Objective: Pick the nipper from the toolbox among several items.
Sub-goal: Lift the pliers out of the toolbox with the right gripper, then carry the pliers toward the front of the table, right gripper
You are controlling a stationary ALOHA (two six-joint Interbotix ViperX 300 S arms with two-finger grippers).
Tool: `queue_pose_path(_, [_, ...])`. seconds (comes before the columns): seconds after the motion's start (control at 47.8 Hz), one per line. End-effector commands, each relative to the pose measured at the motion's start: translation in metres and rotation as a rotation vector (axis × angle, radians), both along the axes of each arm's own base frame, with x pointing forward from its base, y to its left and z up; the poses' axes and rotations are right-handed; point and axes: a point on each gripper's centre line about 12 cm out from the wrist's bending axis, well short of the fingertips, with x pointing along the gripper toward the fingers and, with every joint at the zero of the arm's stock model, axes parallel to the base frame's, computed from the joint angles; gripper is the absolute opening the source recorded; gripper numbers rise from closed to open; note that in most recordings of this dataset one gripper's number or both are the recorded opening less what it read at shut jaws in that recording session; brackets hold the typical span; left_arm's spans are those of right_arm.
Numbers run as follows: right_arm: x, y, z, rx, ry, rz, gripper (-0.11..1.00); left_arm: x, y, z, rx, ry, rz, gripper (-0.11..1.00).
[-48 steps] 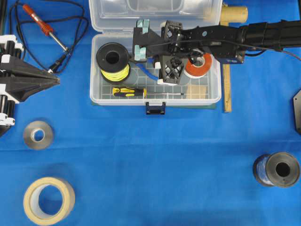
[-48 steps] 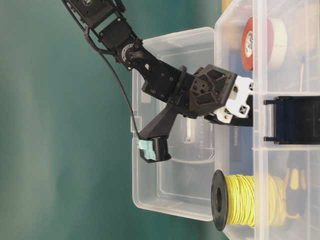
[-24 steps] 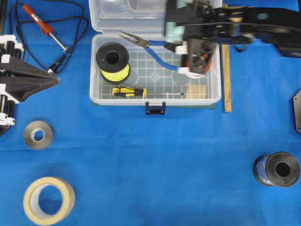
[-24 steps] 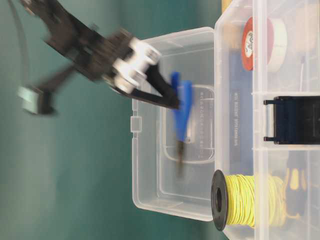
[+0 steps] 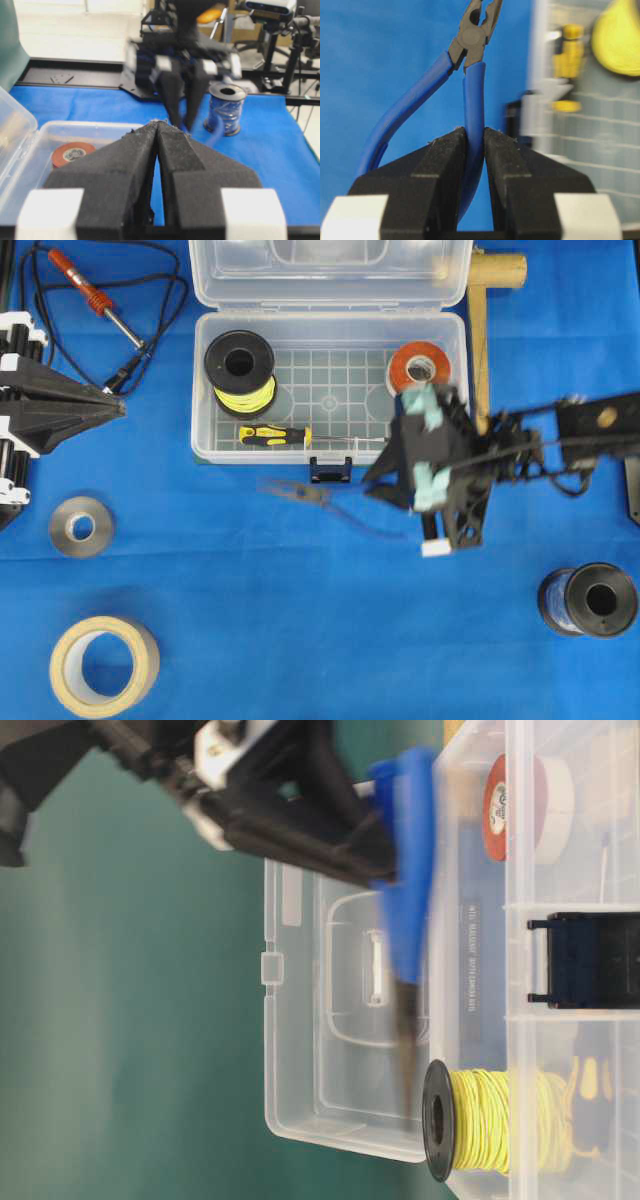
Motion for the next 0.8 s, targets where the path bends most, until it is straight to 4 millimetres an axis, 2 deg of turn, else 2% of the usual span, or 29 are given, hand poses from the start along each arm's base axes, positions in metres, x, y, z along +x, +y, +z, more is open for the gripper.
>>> queue_pose_path(0.0, [0.008,0.015,-0.009,0.036,-0.026,0.011,0.13,0.001,0.001,0.005,-0.004,-0.015,0.003,0.0])
queue_pose_path(0.168, [0.019,0.032,-0.045,0.067,0.02,0.019,0.13,0.001,0.001,0.004,-0.003,-0.012,0.003,0.0])
queue_pose_path(0.335, [0.026,0.037,-0.082,0.092,0.089,-0.005,0.13,0.001,0.001,0.003,-0.004,-0.008,0.003,0.0])
queue_pose_path(0.607, [0.03,0.035,-0.11,0.104,0.142,-0.034,0.13,0.001,0.001,0.003,-0.007,-0.009,0.003,0.0])
queue_pose_path(0.775, [0.032,0.032,-0.11,0.109,0.152,-0.05,0.14,0.001,0.001,0.002,-0.012,-0.002,0.002,0.0])
